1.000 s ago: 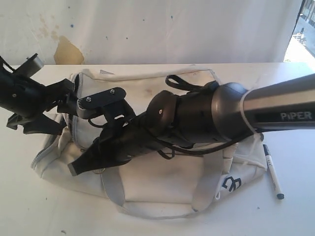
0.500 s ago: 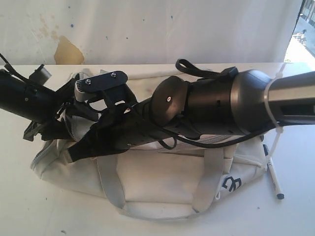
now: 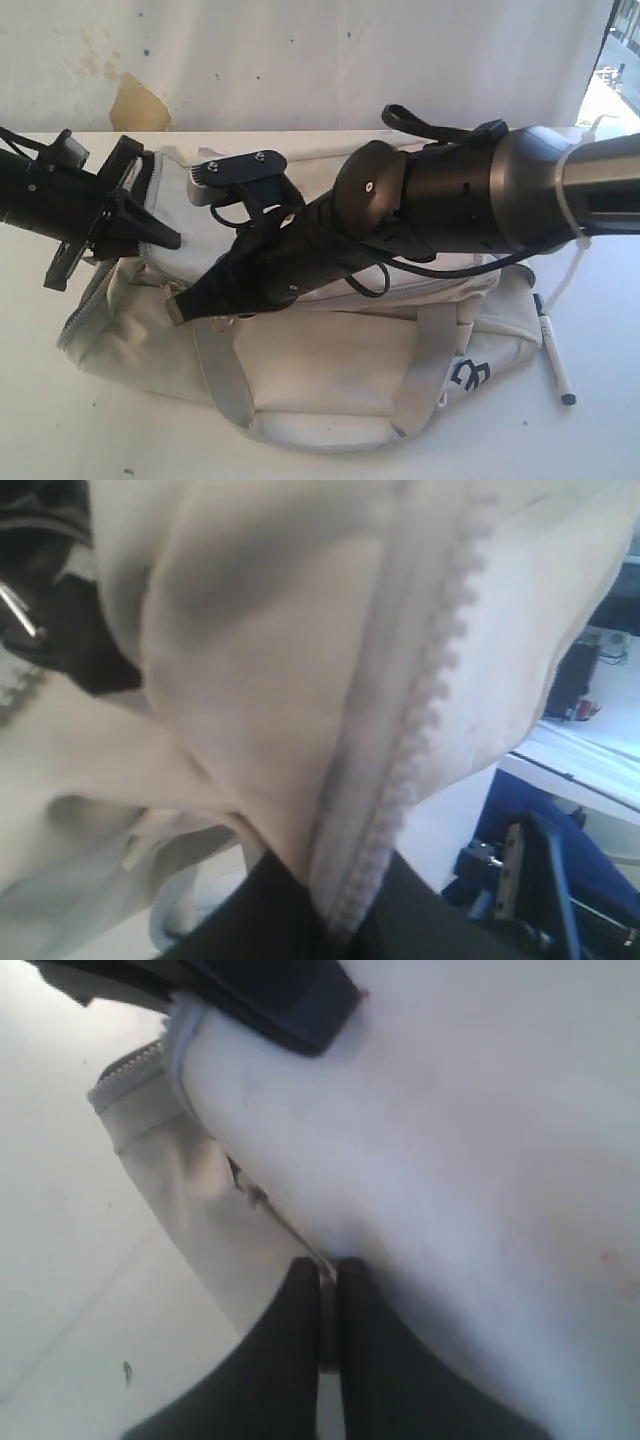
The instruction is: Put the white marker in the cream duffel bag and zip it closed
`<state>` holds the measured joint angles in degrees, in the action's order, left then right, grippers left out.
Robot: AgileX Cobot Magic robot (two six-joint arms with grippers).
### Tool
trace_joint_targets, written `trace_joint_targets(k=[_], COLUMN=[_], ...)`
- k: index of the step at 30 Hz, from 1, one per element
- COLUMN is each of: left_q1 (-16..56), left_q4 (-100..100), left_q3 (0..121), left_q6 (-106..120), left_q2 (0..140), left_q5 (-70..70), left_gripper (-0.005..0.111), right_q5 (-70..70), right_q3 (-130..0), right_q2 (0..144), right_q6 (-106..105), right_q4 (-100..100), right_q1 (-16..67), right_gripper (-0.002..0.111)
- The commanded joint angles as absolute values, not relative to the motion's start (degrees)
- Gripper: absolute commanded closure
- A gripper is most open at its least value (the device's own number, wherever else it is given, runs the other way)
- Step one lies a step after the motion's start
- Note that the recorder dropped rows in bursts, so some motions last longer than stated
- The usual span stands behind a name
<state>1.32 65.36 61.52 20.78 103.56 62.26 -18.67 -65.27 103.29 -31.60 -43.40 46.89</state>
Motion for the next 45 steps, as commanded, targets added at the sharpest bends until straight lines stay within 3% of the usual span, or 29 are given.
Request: trace_joint_targets(k=[1, 18, 27, 45], left_q1=[0.67, 0.67, 0.67, 0.67], left_q4=[69.72, 69.98, 70.20, 69.96], left_q3=[61.37, 61.37, 61.37, 61.37], left_q6=[18.27, 15.15, 17.43, 24.18], left_q2=[103.41, 103.41, 103.41, 103.41], left_q5=[62.05, 58.11, 56.22, 57.76], left_gripper=[0.107, 0.107, 0.107, 0.107], right_q5=[-21.72, -35.60, -42.64, -40.89], right_q3=[-64.61, -64.61, -63.42, -52.44], right_q2=[102.79, 97.03, 91.46, 82.09], right_q6=[-28.45, -3.66, -3.67, -2.76], right_q4=[-39.87, -5.23, -2.33, 2.66], right_q1=[46.02, 40.91, 35.71, 21.76], right_gripper=[0.108, 0.108, 0.108, 0.108])
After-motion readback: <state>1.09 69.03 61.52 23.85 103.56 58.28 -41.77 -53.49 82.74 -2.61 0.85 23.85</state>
